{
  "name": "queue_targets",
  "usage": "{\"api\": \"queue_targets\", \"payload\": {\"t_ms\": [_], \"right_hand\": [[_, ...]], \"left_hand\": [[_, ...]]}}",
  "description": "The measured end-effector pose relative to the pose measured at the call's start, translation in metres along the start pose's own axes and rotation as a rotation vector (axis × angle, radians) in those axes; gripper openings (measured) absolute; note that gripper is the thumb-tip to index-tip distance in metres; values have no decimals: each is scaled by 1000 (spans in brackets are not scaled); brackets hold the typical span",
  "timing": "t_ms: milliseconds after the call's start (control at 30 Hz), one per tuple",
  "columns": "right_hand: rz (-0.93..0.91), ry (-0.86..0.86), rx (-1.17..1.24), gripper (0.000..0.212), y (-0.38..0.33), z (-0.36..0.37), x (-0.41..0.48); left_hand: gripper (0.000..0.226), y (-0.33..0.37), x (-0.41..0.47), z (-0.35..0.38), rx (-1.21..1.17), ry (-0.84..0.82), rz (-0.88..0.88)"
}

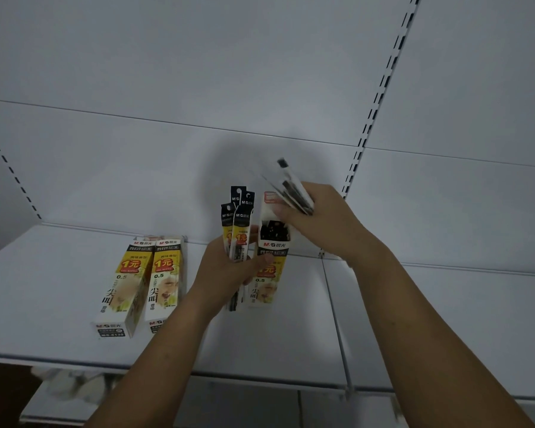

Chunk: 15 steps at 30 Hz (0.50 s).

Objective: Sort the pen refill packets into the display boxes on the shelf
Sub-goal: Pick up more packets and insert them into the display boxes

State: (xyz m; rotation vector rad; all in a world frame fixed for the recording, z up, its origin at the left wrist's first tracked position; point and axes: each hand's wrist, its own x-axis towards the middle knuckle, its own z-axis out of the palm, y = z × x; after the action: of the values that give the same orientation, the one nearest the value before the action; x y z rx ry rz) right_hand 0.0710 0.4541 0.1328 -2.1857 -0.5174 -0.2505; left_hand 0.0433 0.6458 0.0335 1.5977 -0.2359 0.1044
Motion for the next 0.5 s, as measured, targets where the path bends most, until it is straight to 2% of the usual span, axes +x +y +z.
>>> {"api": "queue_targets", "payload": {"t_ms": [100, 200, 333, 500], "right_hand": [[218, 51, 290, 28, 7, 0, -7], [283, 95, 556, 27, 11, -1, -15], [269, 222, 538, 36, 8, 3, -25], [269, 298, 500, 32, 3, 1, -24]], "left_hand": [[18, 2, 0, 0, -7, 0, -3], [20, 2, 0, 0, 7, 2, -5], [28, 2, 1, 2, 23, 12, -24], [30, 2, 2, 2, 46, -2, -26]]}}
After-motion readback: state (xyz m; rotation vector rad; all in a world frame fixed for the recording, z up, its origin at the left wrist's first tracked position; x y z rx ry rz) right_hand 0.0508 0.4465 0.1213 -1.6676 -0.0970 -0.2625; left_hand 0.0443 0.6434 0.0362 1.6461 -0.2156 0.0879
